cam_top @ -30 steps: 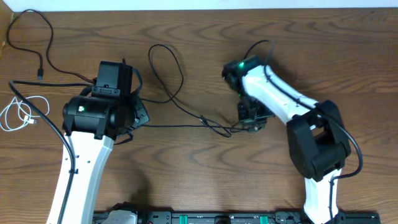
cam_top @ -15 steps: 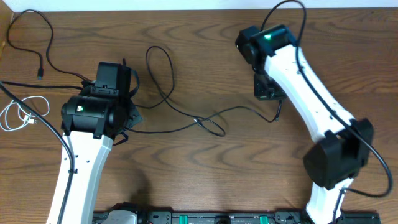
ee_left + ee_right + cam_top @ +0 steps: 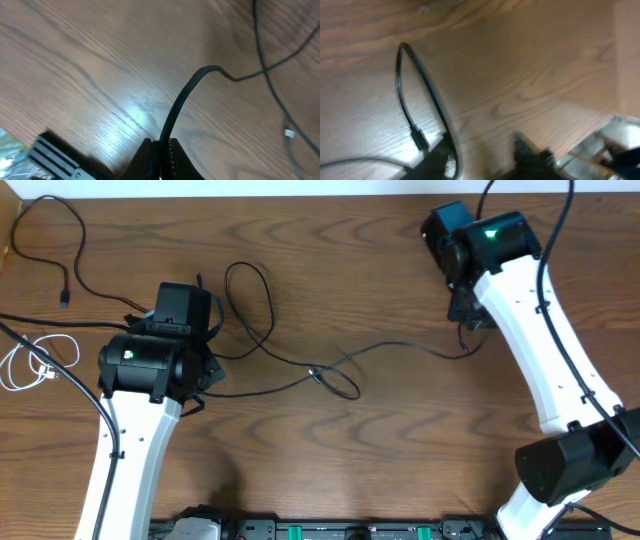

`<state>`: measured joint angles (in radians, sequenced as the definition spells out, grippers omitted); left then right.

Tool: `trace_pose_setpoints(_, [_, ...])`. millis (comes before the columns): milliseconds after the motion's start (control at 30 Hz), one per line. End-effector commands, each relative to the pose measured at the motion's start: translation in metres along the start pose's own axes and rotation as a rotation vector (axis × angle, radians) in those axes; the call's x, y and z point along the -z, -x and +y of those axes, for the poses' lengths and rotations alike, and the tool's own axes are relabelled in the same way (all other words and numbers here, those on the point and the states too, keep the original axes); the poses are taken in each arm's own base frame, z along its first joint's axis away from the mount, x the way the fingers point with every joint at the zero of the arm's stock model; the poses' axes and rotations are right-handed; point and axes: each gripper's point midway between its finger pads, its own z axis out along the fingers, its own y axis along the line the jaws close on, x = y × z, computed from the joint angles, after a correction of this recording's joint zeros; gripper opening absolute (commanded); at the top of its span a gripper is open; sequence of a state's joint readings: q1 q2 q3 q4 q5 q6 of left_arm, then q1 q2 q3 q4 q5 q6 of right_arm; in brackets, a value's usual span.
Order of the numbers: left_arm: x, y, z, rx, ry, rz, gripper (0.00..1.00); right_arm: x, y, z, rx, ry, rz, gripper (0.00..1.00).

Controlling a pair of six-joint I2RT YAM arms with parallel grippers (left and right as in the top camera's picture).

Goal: Untangle cables

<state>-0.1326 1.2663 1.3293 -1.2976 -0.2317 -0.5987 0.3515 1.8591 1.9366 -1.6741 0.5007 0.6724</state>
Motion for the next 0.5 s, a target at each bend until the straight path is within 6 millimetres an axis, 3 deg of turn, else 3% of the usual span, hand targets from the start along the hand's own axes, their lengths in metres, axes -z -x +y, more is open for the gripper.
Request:
trace_pose_setpoints(0, [0.003,-0.011,-0.021,-0.066,-0.128,0.073,0.08,0.004,-0.003,0.013,0.015,0.094,0.033,0.79])
trace_pose_setpoints(67, [0.007,-0.020,-0.035,-0.141,-0.215,0.118,0.07,0.004,-0.001,0.021,0.032,0.131,0.028,0.99])
trace_pose_setpoints(267, [0.022,-0.046,-0.066,-0.293,-0.429,0.222,0.08,0.009,0.004,0.046,0.093,0.262,0.016,0.99])
trace_pose_setpoints(467, [0.032,-0.065,-0.077,-0.361,-0.470,0.255,0.07,0.005,0.017,0.043,0.047,0.279,-0.005,0.99])
